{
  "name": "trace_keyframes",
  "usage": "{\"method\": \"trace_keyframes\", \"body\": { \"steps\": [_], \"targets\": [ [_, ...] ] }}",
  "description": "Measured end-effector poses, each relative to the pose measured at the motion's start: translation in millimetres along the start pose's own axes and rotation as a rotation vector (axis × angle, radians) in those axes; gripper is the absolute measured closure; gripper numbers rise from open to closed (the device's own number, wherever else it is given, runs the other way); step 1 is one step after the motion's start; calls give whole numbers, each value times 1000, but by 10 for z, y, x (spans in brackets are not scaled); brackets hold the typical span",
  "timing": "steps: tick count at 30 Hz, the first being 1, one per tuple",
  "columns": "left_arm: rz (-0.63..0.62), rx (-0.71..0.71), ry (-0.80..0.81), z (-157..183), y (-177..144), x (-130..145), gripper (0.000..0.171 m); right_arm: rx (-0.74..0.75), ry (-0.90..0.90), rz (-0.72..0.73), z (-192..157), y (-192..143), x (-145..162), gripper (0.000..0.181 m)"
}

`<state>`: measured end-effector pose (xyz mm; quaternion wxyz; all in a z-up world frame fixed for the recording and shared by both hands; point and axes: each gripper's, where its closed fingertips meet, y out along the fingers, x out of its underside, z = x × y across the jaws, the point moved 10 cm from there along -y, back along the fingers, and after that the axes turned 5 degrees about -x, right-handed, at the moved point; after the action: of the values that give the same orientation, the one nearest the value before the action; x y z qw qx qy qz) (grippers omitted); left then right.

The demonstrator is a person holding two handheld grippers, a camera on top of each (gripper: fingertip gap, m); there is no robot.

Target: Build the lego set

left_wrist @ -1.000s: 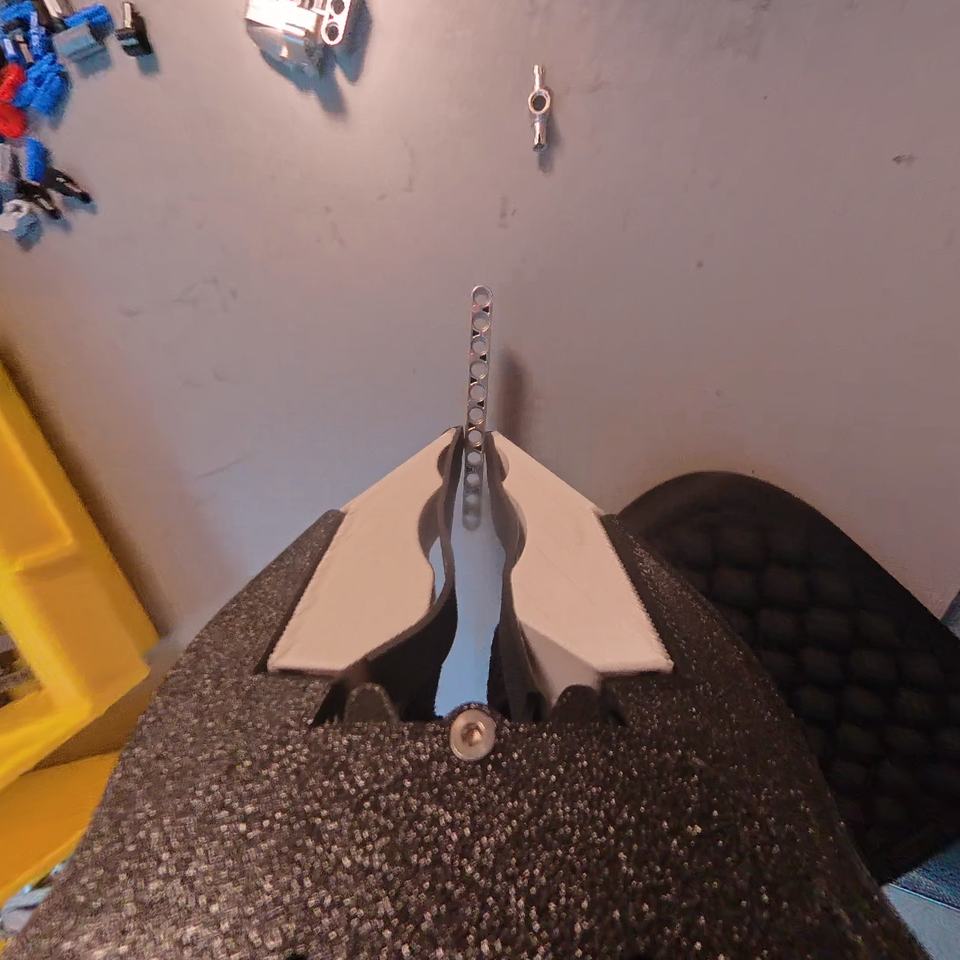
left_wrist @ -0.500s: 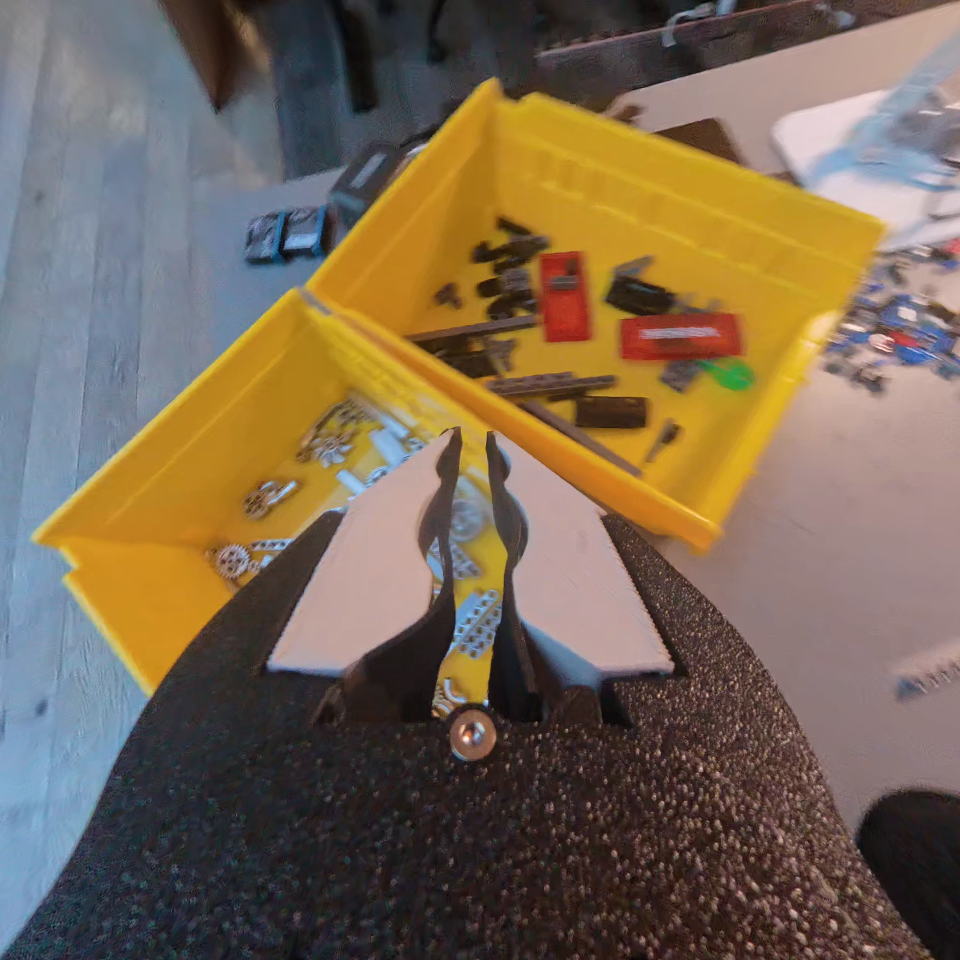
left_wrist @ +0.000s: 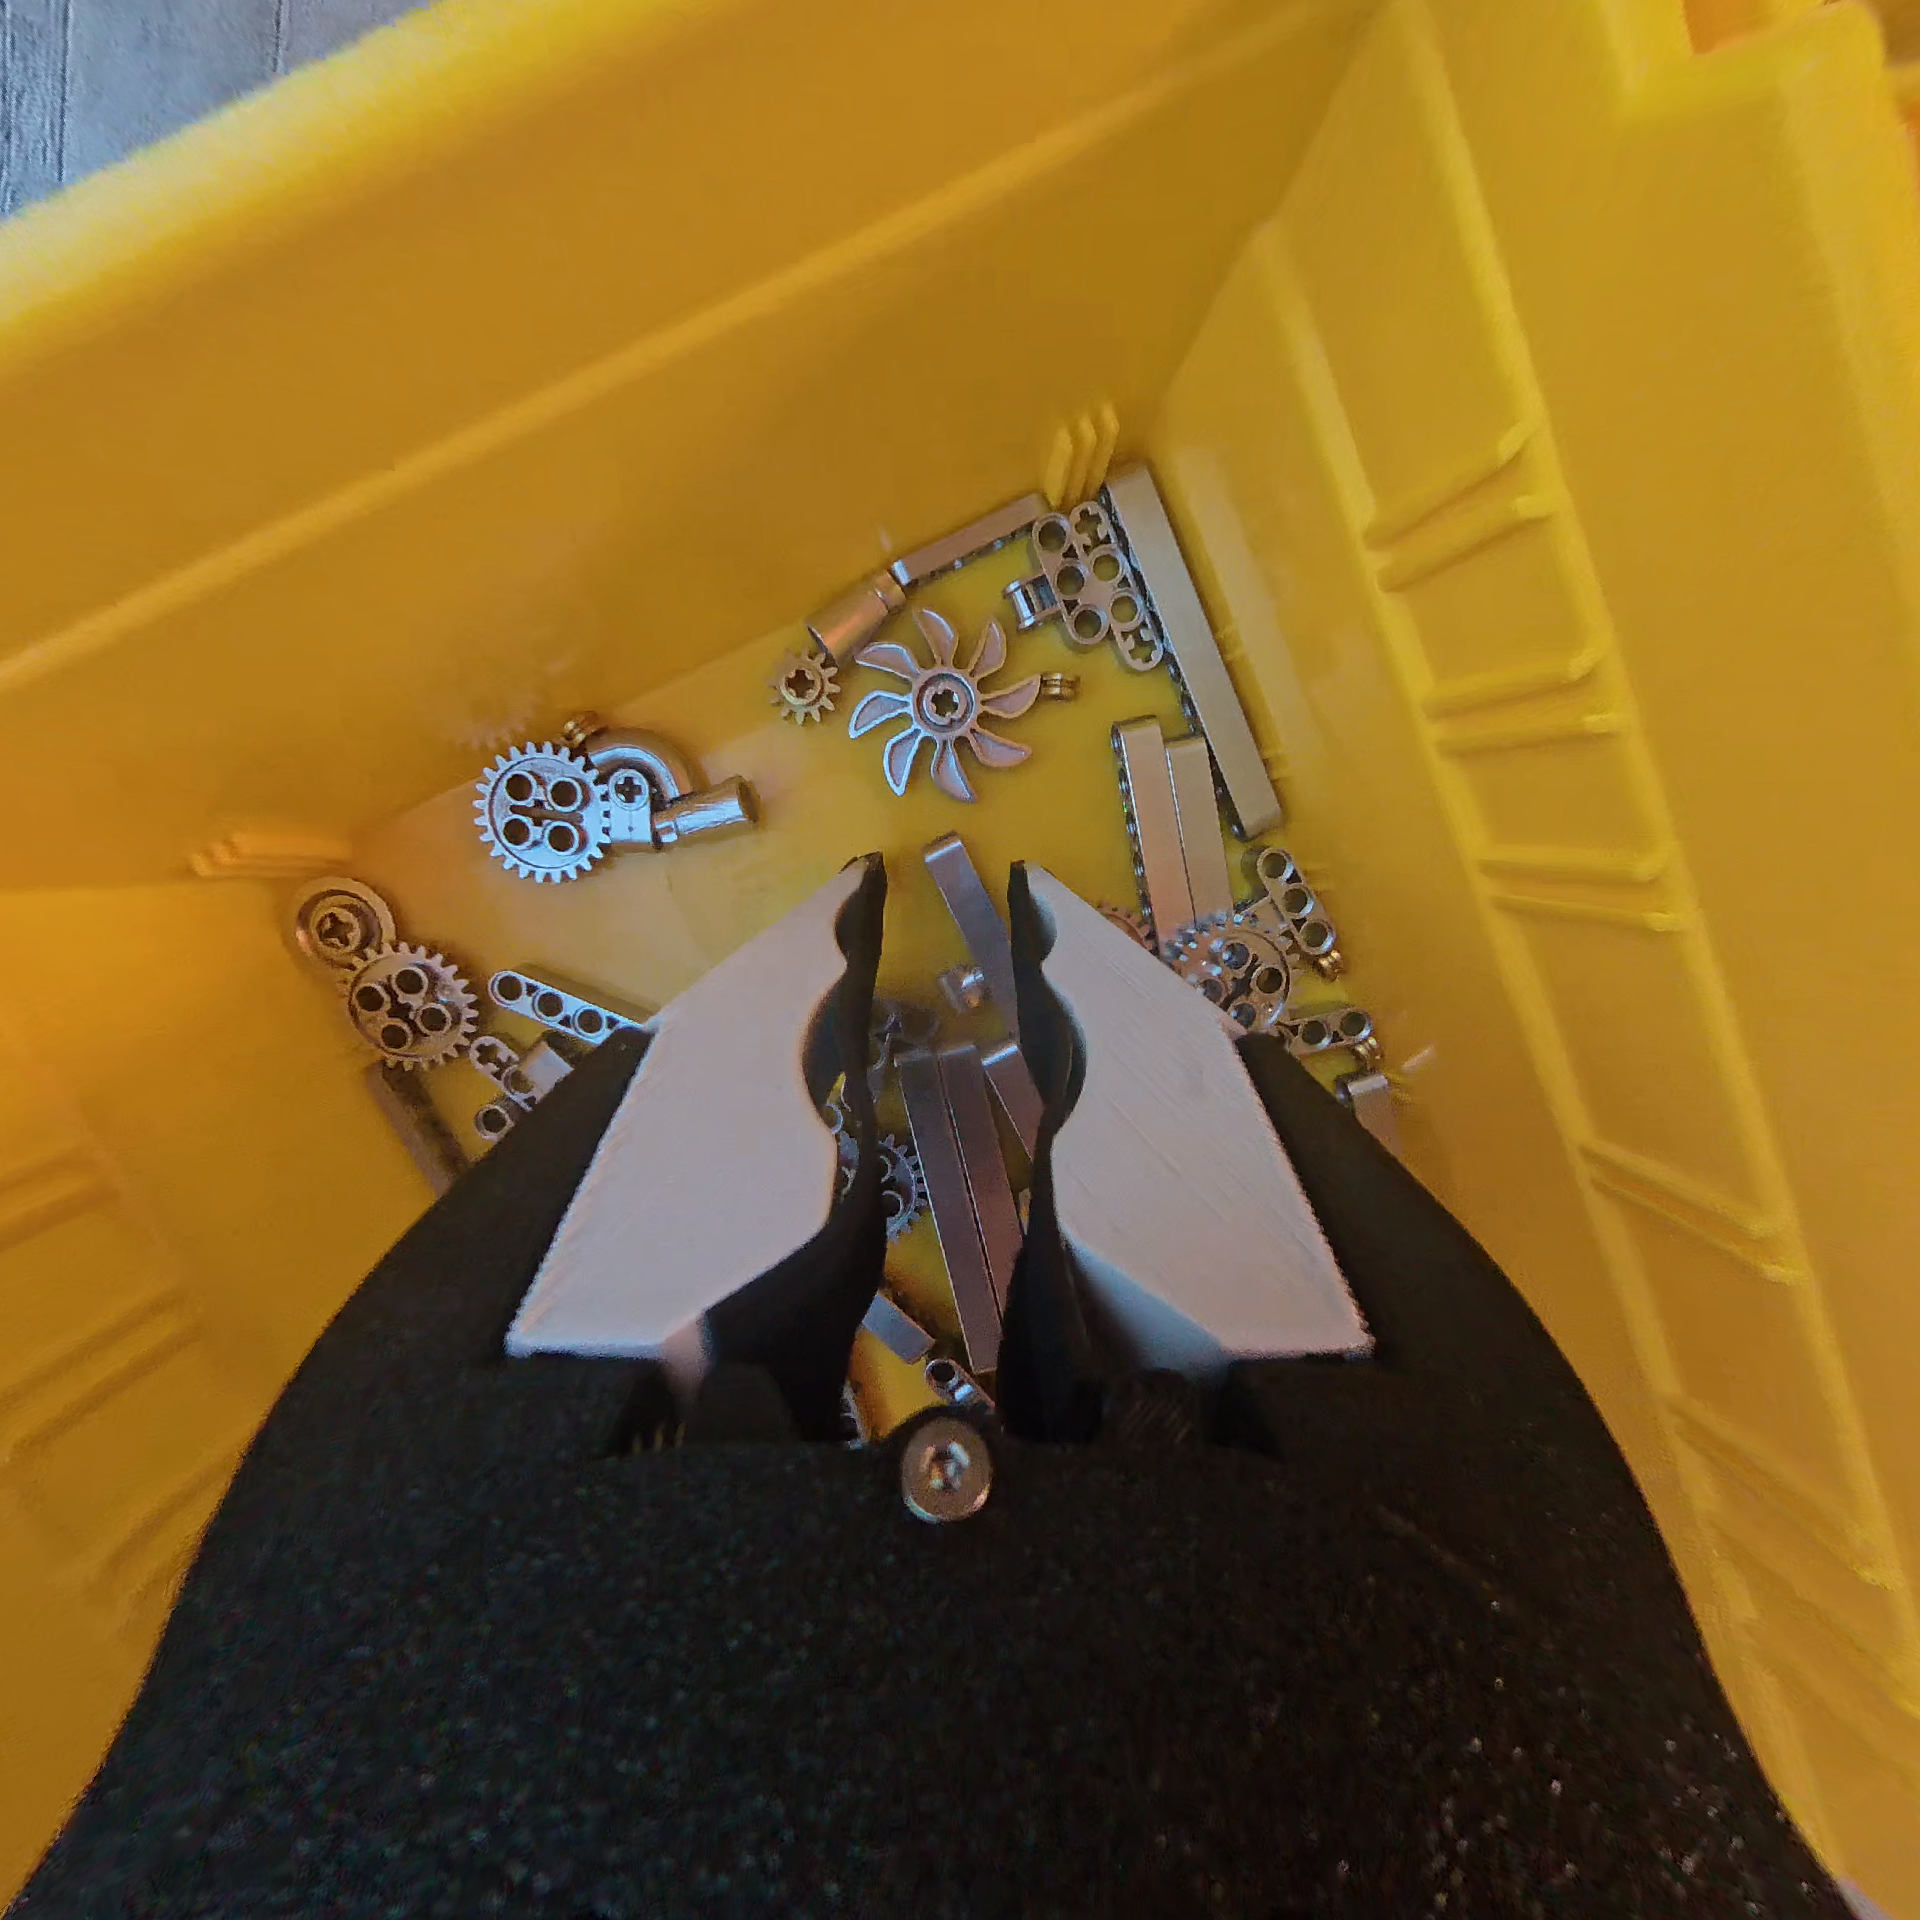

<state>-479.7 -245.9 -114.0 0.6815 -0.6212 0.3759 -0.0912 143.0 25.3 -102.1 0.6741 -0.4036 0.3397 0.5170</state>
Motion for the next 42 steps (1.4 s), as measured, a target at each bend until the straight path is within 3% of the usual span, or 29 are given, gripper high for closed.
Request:
{"method": "trace_keyframes", "body": {
  "steps": [6, 12, 15, 19, 23, 28, 31, 35, 38, 40, 42],
  "targets": [
    [69, 33, 38, 11, -58, -17, 166, -6, -3, 4, -4, -4, -3, 138],
    [393, 141, 120, 164, -816, -103, 166, -9, 10, 18, 5, -22, -18, 138],
    [616, 409, 142, 513, -1408, 48, 166, -18, 9, 26, -10, -20, -33, 138],
    [777, 892, 112, 1269, -1910, 648, 166, -36, -8, 34, -62, -5, -67, 138],
    [683, 1251, -69, 2134, -1762, 1471, 166, -69, -4, 63, -194, 17, -215, 137],
    [535, 1464, -353, 2944, -1470, 2168, 166, -311, 95, 120, -766, 276, -710, 131],
    [563, 1470, -440, 3138, -1436, 2300, 166, -312, 89, 98, -963, 440, -854, 135],
    [574, 1481, -483, 3175, -1456, 2359, 166, -259, 124, 19, -914, 602, -838, 148],
    [559, 1463, -505, 3099, -1425, 2365, 166, -239, 97, 48, -899, 598, -838, 172],
    [568, 1431, -438, 3028, -1431, 2354, 165, -244, 82, 80, -847, 551, -851, 176],
    [554, 1401, -246, 2944, -1484, 2332, 163, -326, 63, 63, -765, 496, -814, 176]
  ]
}}
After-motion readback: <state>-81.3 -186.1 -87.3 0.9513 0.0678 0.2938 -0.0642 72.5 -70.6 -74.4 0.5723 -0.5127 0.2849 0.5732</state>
